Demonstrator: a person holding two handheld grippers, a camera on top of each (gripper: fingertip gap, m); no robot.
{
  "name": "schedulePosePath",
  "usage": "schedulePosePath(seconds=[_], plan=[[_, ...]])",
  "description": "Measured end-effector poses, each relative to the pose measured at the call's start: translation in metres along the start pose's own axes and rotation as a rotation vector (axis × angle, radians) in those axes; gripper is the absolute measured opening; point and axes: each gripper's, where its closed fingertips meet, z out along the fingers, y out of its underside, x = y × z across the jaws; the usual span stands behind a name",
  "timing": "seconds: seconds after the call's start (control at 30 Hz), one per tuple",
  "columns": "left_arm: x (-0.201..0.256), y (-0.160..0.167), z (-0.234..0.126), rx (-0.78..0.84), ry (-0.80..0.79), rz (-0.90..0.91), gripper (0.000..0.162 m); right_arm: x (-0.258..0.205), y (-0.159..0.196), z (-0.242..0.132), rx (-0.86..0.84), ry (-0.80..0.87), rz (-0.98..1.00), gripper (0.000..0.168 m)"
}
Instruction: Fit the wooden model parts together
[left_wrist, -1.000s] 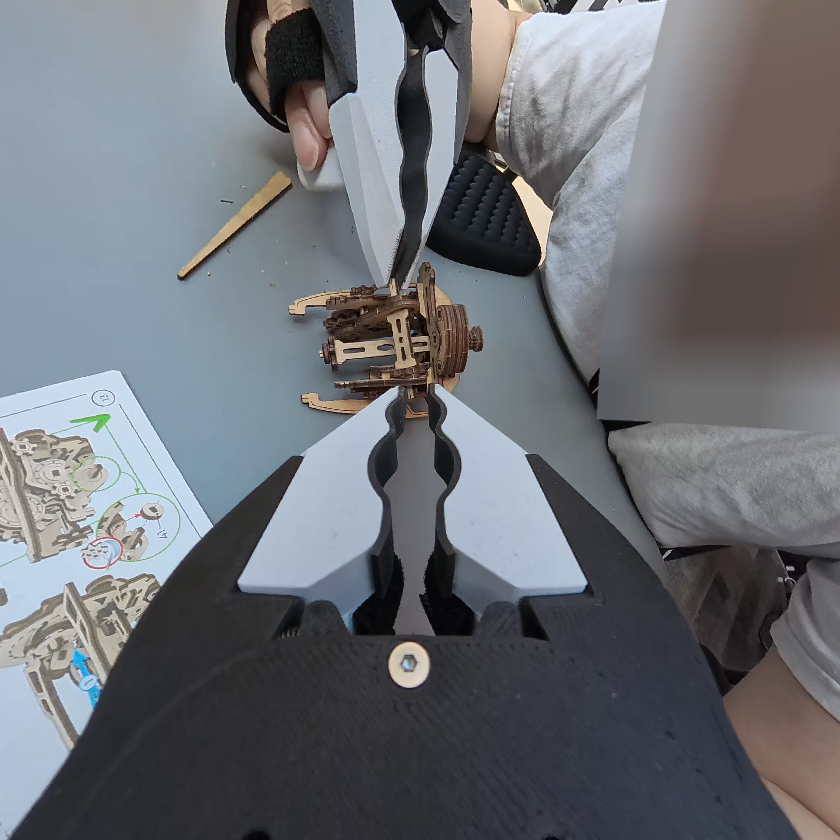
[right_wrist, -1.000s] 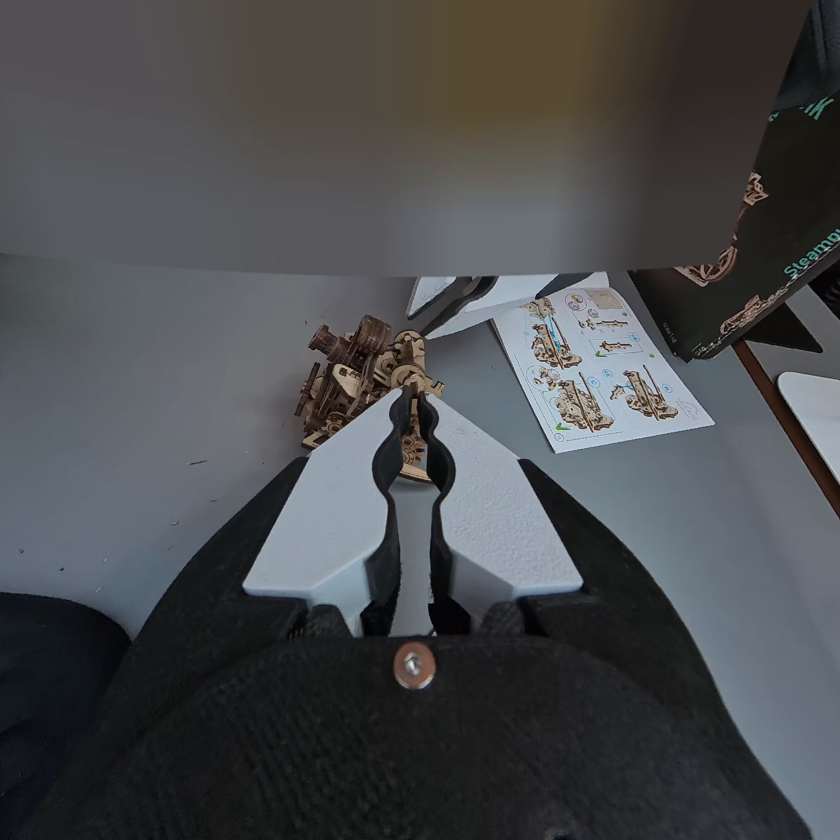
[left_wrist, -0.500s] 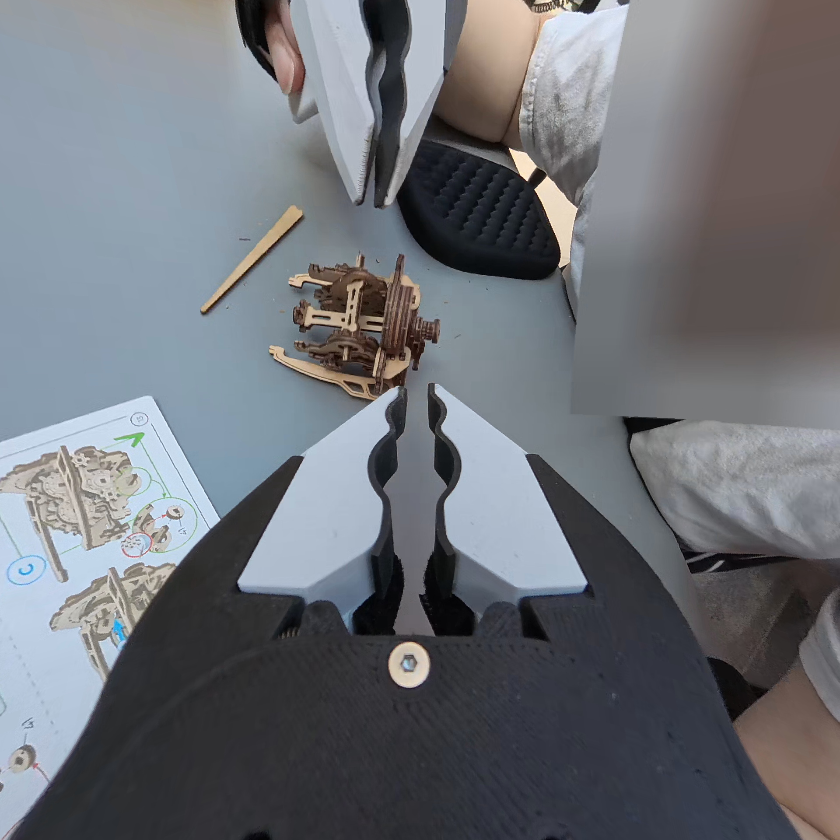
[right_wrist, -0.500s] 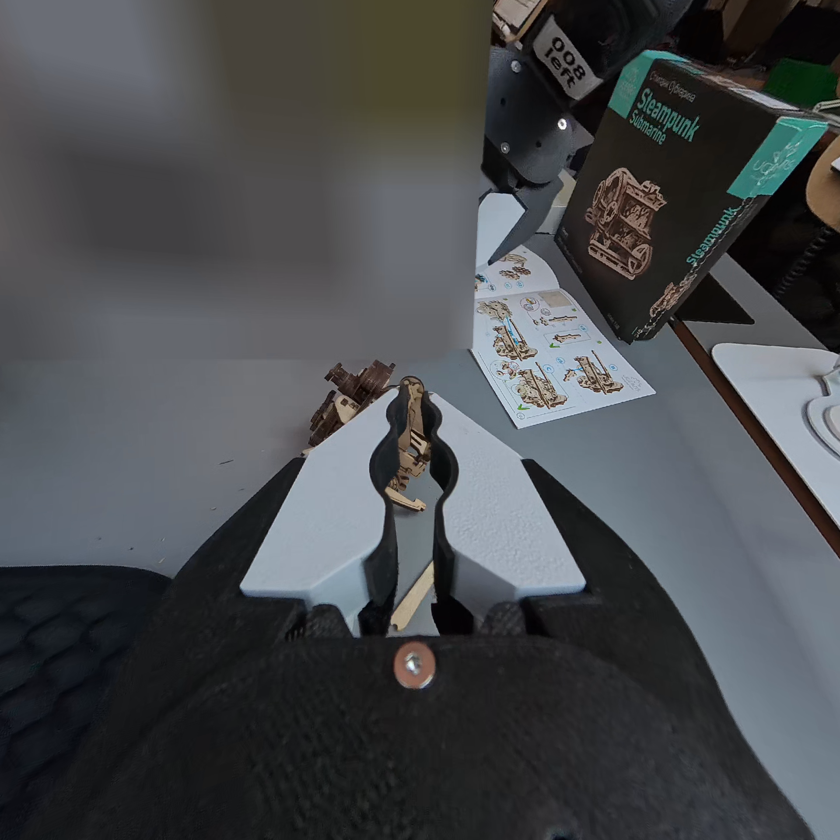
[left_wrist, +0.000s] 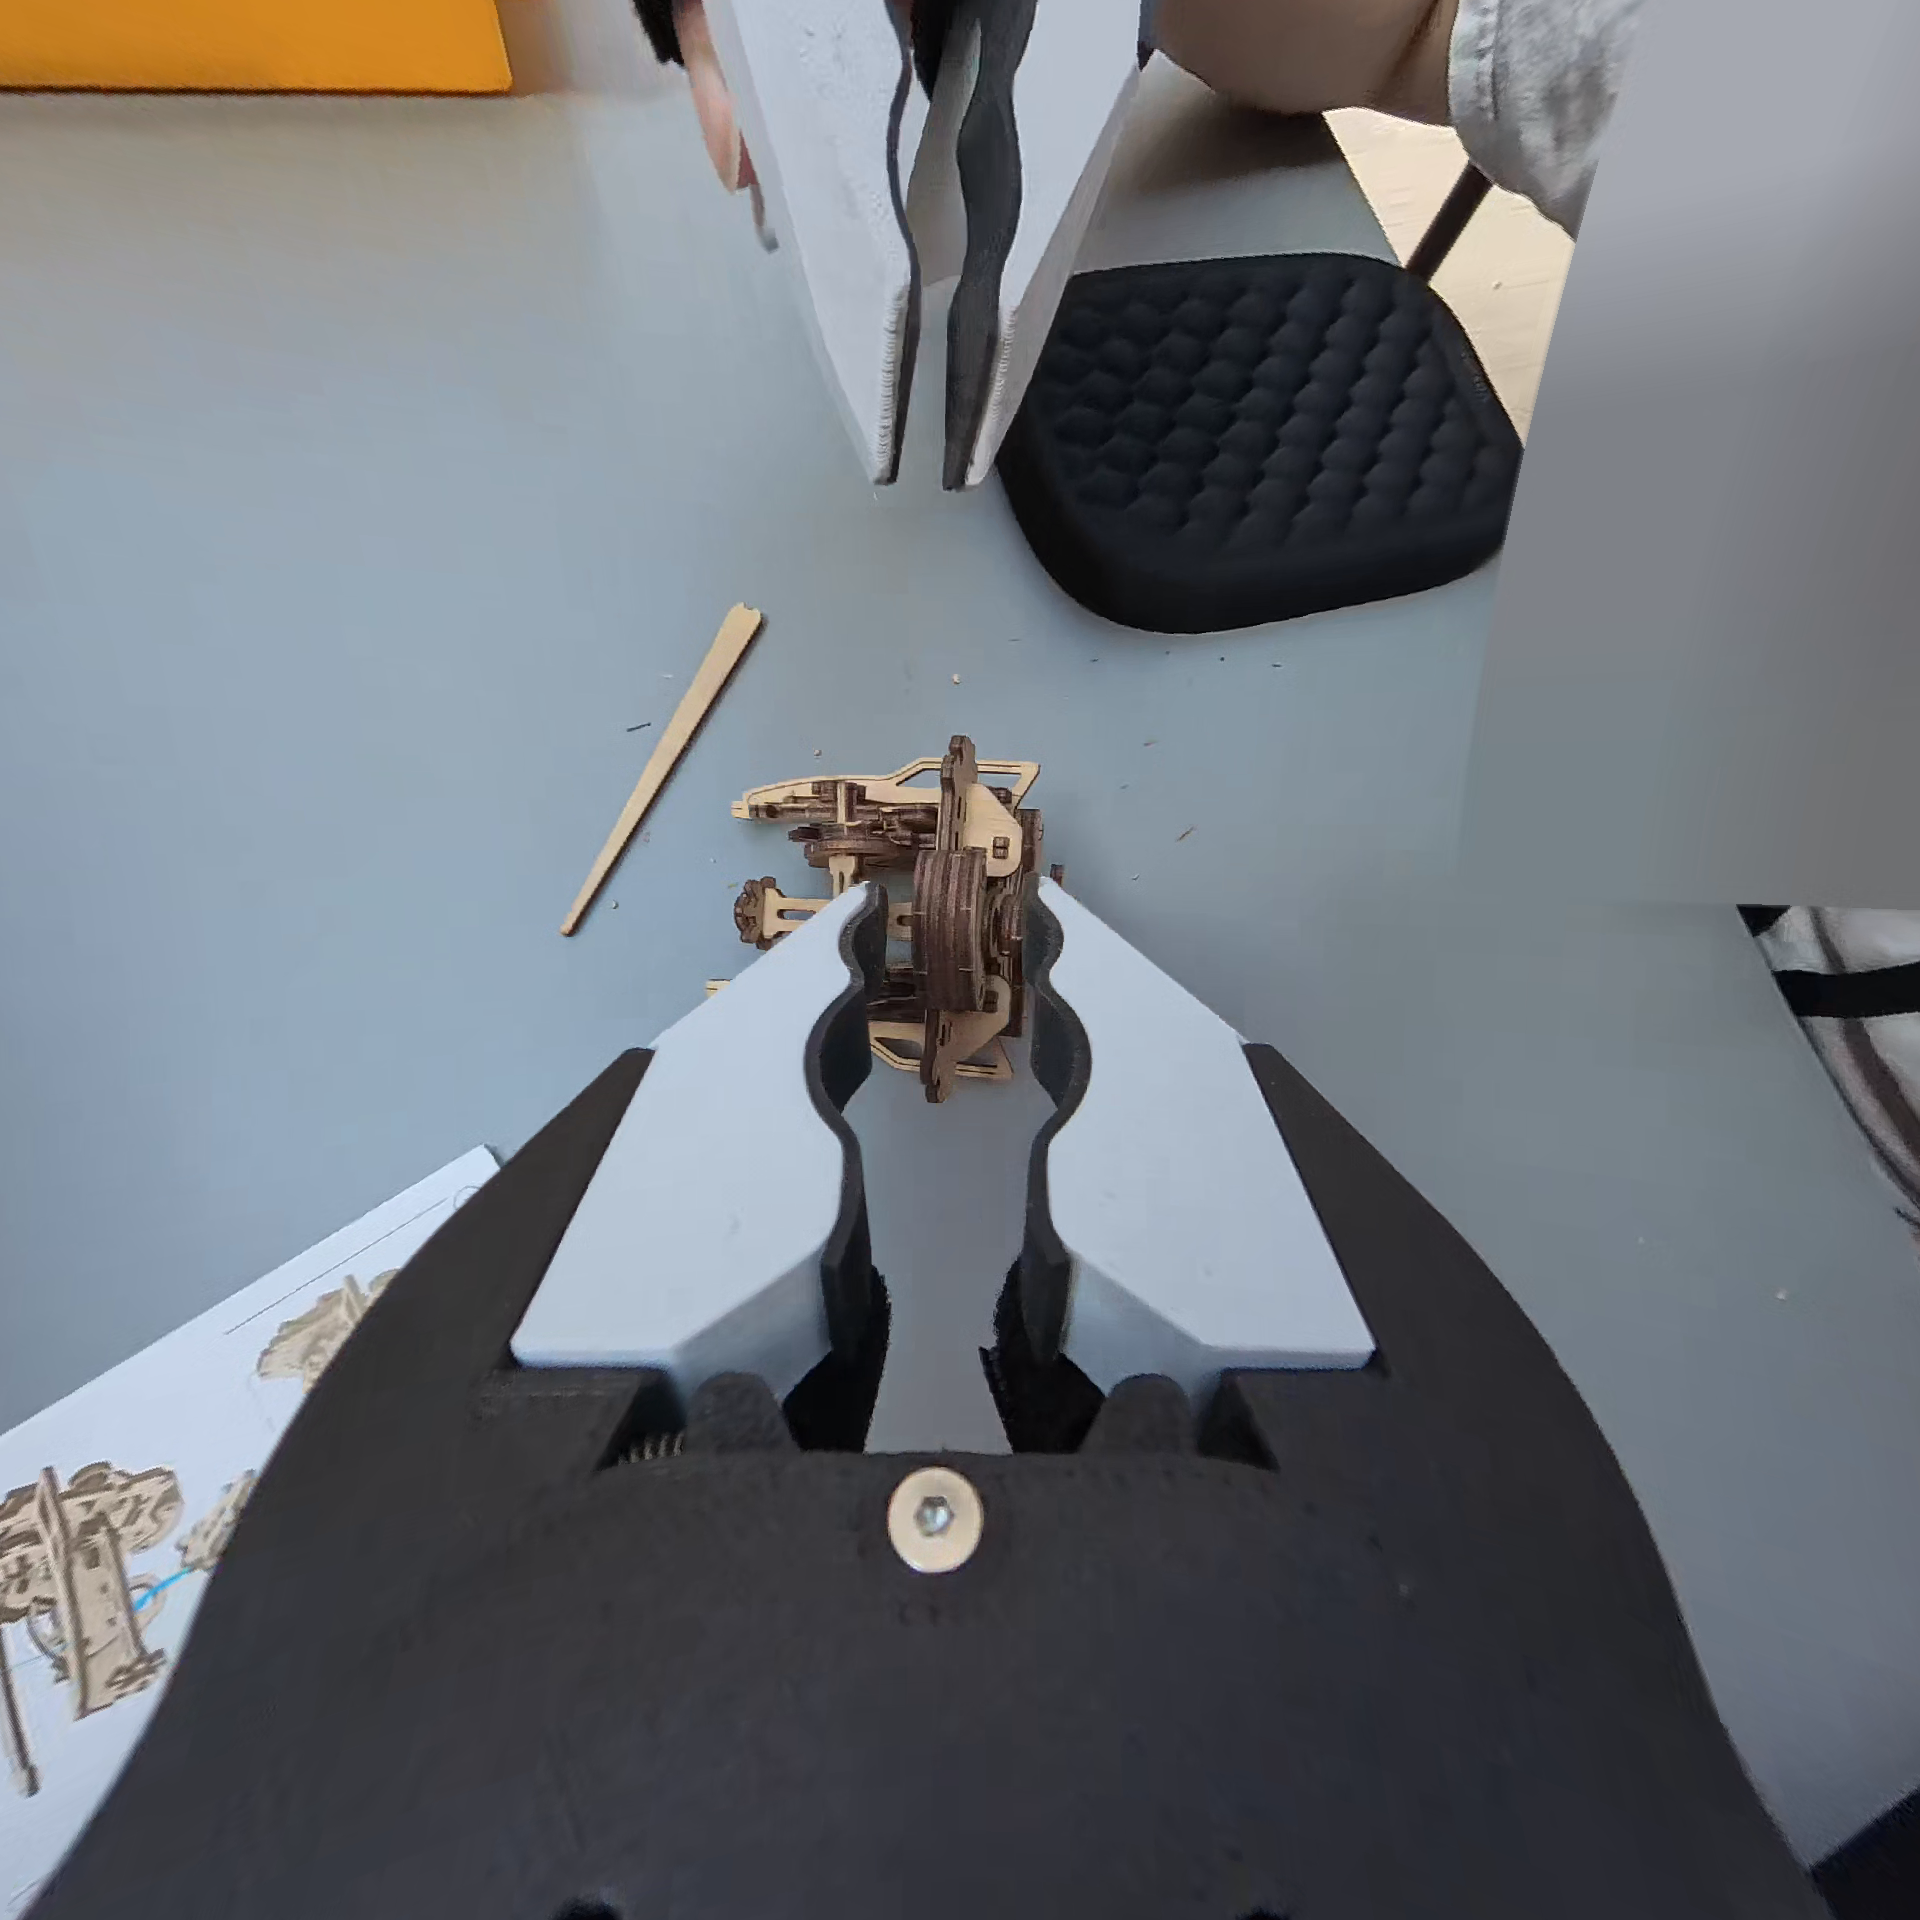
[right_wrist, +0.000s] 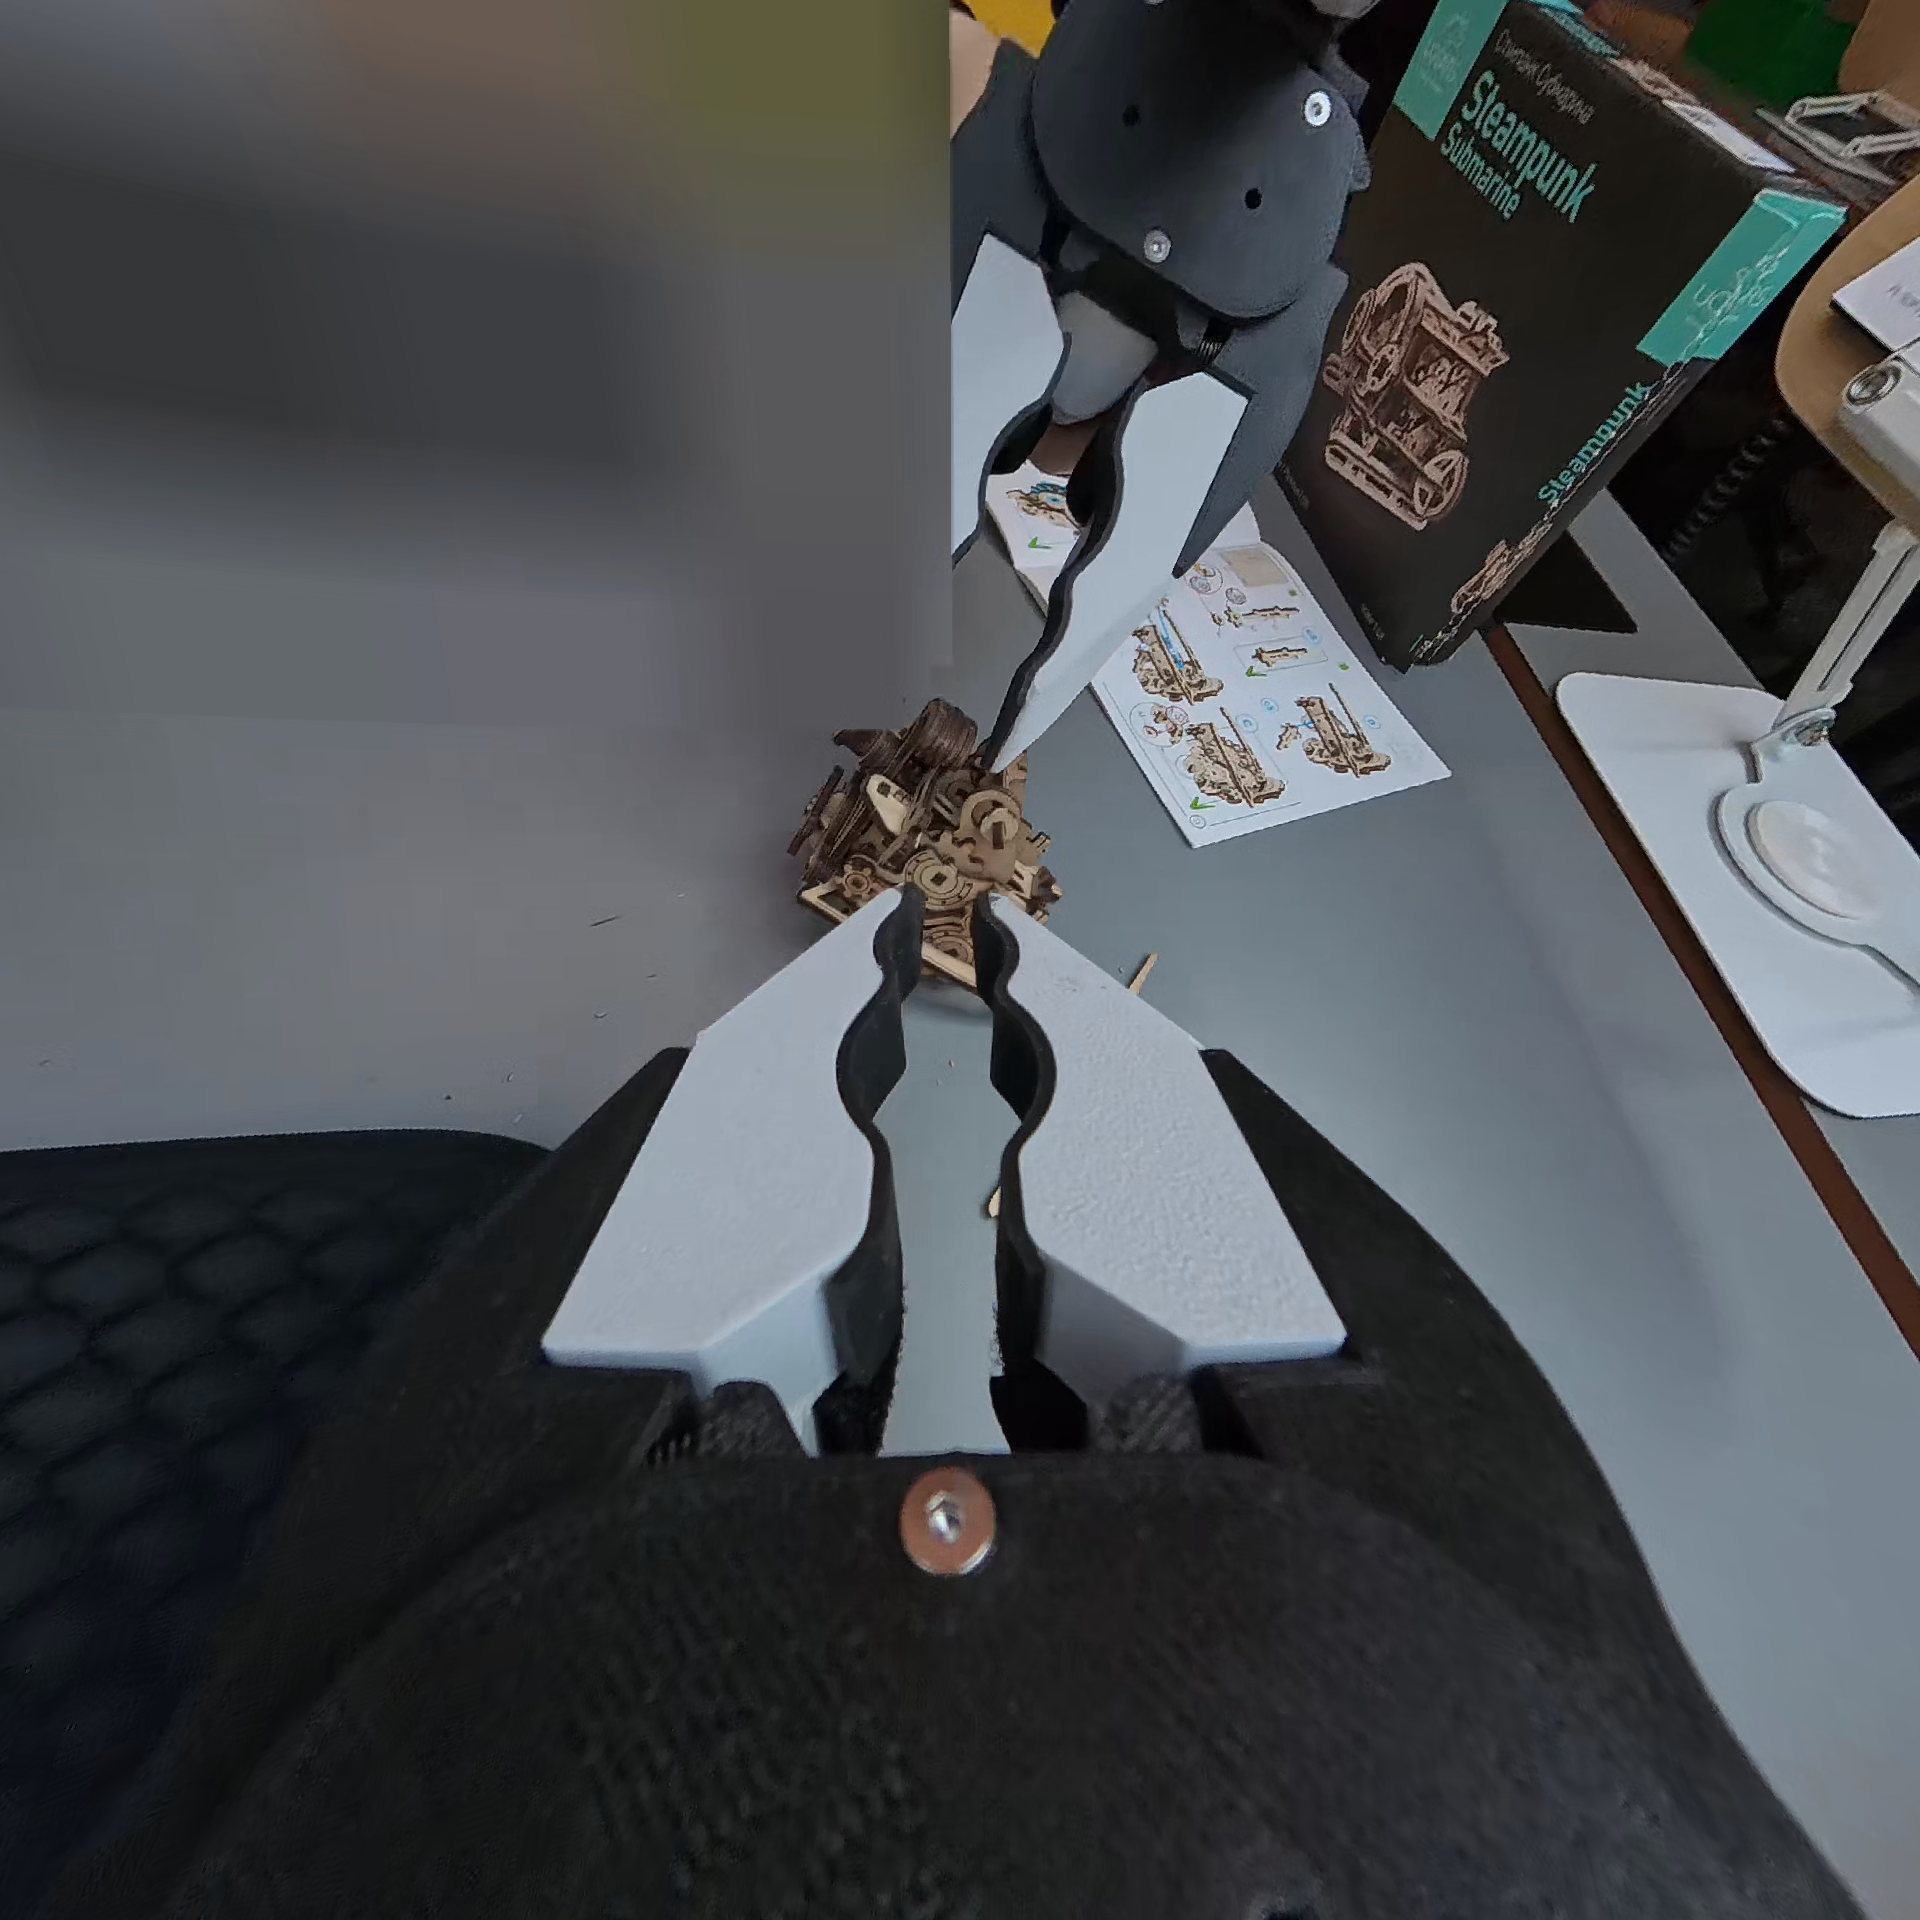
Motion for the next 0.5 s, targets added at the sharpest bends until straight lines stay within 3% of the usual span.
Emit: schedulePosePath(seconds=[0.1,0.13,0.27,0.4,0.5], plan=[[0.007,0.006,0.004,-0.022,0.087,-0.053,0.020,-0.012,0.010,-0.005,0.015,-0.002,0.018,0.007],[0.008,0.007,0.004,-0.029,0.098,-0.061,0.010,-0.015,0.014,-0.006,0.024,-0.003,0.028,0.007],[0.016,0.001,-0.003,-0.023,0.088,-0.040,0.010,-0.017,0.021,-0.008,0.044,-0.008,0.047,0.007],[0.023,-0.016,-0.026,0.001,-0.070,0.079,0.010,-0.016,0.015,-0.014,0.061,0.002,0.025,0.007],[0.021,-0.020,-0.044,-0.072,-0.331,0.238,0.010,-0.011,0.014,-0.018,0.053,0.040,0.014,0.007]])
